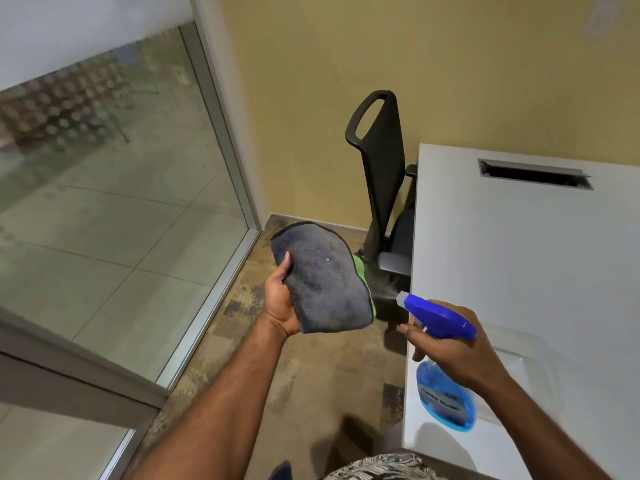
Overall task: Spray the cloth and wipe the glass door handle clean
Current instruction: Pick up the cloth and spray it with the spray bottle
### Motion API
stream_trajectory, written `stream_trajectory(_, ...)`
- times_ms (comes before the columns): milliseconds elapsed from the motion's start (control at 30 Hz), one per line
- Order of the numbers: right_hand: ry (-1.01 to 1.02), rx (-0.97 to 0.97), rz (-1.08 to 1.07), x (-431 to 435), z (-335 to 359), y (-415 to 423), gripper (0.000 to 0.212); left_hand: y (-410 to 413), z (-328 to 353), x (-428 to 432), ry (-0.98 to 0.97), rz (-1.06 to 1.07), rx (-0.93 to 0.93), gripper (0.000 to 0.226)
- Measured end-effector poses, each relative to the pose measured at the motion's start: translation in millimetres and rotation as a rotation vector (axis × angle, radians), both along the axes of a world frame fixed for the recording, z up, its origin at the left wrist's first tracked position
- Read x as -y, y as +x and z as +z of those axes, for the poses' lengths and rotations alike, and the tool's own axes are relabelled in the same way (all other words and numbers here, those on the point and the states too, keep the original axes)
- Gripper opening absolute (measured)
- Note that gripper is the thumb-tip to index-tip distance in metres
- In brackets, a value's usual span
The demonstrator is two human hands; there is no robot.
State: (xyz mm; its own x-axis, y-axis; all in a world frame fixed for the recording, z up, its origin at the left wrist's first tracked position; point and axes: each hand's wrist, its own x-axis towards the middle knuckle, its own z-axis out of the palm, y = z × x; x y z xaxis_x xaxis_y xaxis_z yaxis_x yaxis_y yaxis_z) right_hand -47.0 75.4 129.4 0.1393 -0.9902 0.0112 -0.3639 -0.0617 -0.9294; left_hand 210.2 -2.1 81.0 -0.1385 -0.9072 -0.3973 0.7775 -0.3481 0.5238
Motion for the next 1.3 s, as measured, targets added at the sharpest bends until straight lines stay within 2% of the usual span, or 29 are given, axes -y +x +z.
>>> stream_trajectory(333,-0.041,-0.001,-0.022,-4.5,-4.9,-7.6,0.018,-2.4,5.3,3.0,-0.016,-0.005,0.051,0.053)
stream_trajectory(433,-0.02,0.03,-0.095,-4.3,-9.3,-7.4,0.019,-4.1,6.5,2.4,-0.026,-0.02,0.036,0.051)
stream_trajectory(600,-0.051,0.03,-0.071,-1.9,-6.0,-13.2,0.014,-8.1,4.6,0.4,-0.037,-0.037,-0.011,0.051)
stream_trajectory(767,-0.094,0.046,-0.055,-3.4,-6.0,-30.6,0.019,-14.4,2.8,-0.7,-0.046,-0.041,-0.015,0.05)
stream_trajectory(867,-0.133,0.069,-0.166,-2.0,0.0,-45.1,0.018,-20.4,3.6,-1.6,-0.039,-0.043,-0.013,0.054)
stream_trajectory(1033,-0.196,0.188,-0.492,8.2,17.0,-78.8,0.01,-28.6,0.7,-2.1,-0.038,-0.063,-0.001,0.056)
stream_trajectory(1133,-0.256,0.243,-0.65,14.9,20.1,-93.3,0.015,-36.2,2.2,-4.5,-0.035,-0.063,0.02,0.057)
stream_trajectory(1200,-0.269,0.23,-0.706,21.0,16.5,-99.4,0.015,-40.8,4.7,-7.6,-0.039,-0.069,0.02,0.059)
stream_trajectory(1300,-0.26,0.173,-0.743,30.0,2.3,-103.7,0.004,-46.9,4.9,-12.2,-0.042,-0.093,0.032,0.061)
